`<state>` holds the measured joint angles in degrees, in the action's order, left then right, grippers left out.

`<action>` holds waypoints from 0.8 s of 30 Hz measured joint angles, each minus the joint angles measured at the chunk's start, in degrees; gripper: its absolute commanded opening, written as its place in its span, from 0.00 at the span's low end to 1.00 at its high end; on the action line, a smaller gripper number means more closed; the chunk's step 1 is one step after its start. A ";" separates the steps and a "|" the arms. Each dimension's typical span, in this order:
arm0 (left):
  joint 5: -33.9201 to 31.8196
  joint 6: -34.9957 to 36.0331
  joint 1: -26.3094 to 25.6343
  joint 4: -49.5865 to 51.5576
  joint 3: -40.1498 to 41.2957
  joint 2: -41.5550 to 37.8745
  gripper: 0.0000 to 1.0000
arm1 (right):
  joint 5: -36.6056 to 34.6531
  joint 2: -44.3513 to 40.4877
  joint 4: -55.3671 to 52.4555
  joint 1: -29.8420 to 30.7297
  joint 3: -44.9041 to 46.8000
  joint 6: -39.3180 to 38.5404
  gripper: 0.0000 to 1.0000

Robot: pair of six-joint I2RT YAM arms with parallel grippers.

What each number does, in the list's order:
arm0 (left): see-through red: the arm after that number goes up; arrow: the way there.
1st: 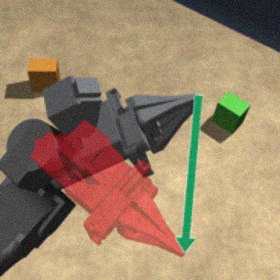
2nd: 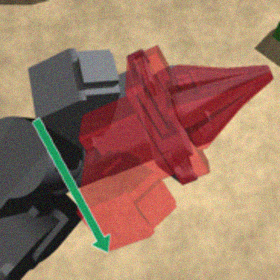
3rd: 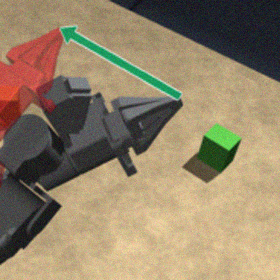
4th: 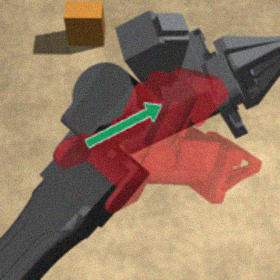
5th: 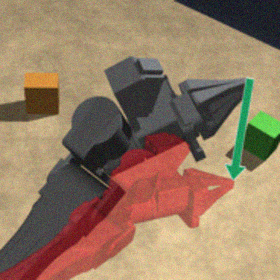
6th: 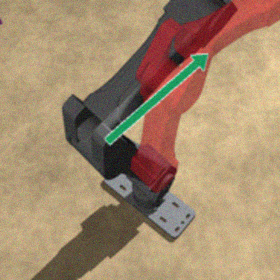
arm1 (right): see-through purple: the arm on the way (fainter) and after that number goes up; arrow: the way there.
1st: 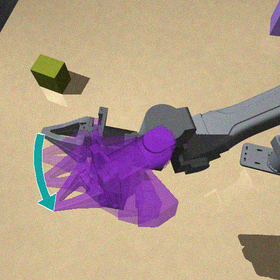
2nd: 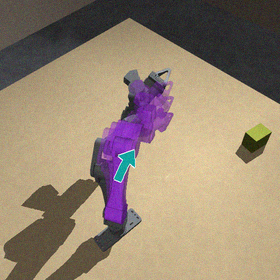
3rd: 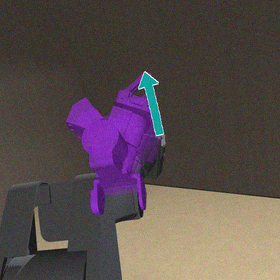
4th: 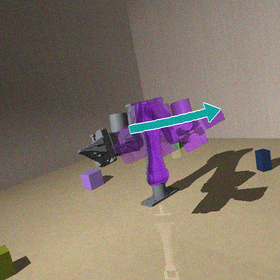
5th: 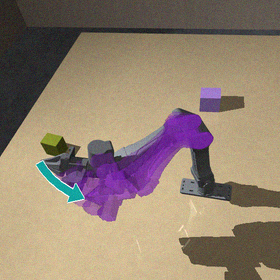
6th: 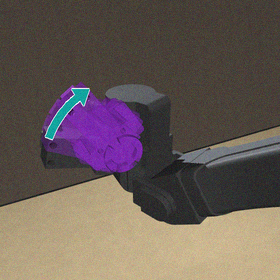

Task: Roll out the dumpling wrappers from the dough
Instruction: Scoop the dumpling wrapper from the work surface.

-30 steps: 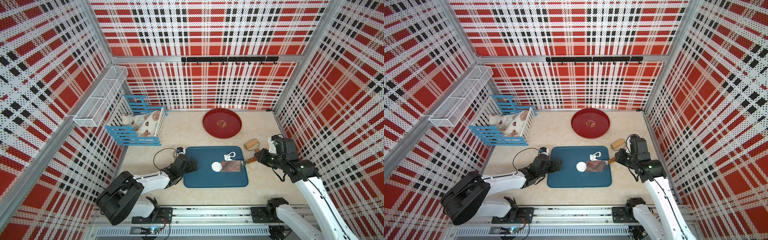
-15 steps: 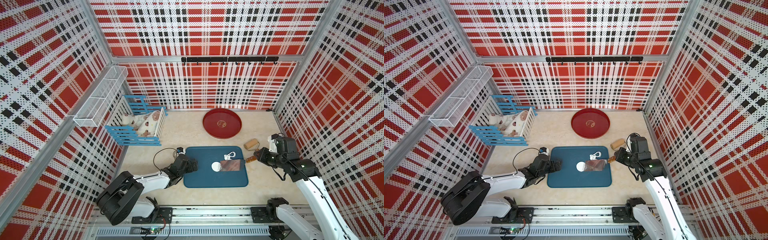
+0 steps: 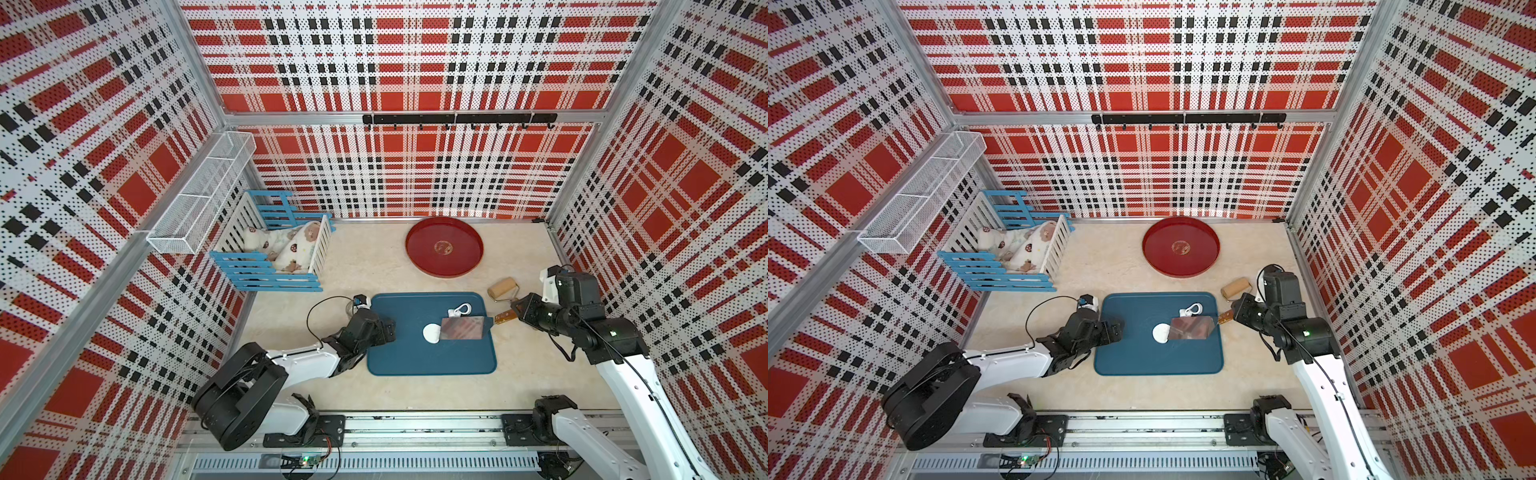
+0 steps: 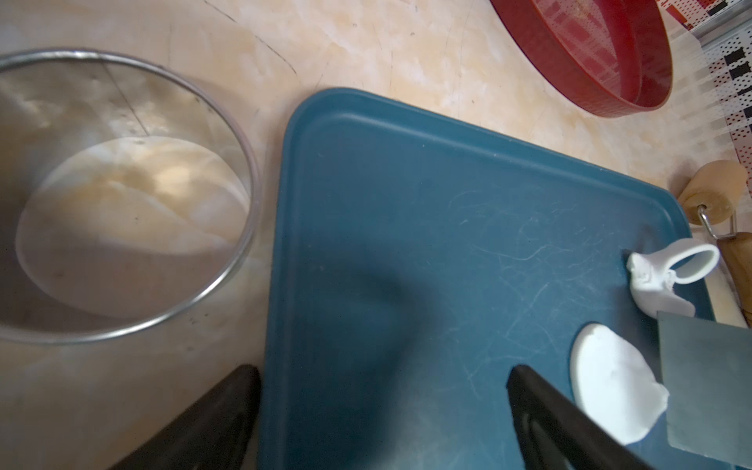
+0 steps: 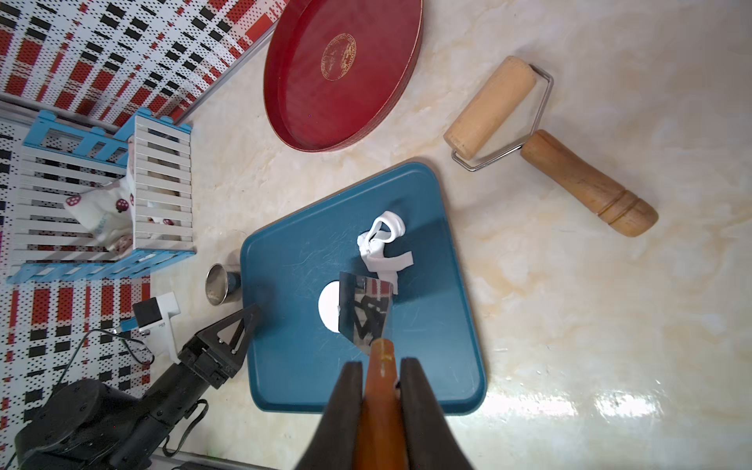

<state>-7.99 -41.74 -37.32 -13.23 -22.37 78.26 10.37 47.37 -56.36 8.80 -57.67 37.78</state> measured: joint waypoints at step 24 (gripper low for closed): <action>0.02 -0.02 0.00 -0.50 0.22 0.00 1.00 | 2.08 -0.57 4.46 -0.31 6.78 1.14 0.00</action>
<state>-7.97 -41.76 -37.32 -13.74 -22.15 78.26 12.45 46.81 -51.90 8.49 -50.89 38.92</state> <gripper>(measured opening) 0.995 0.181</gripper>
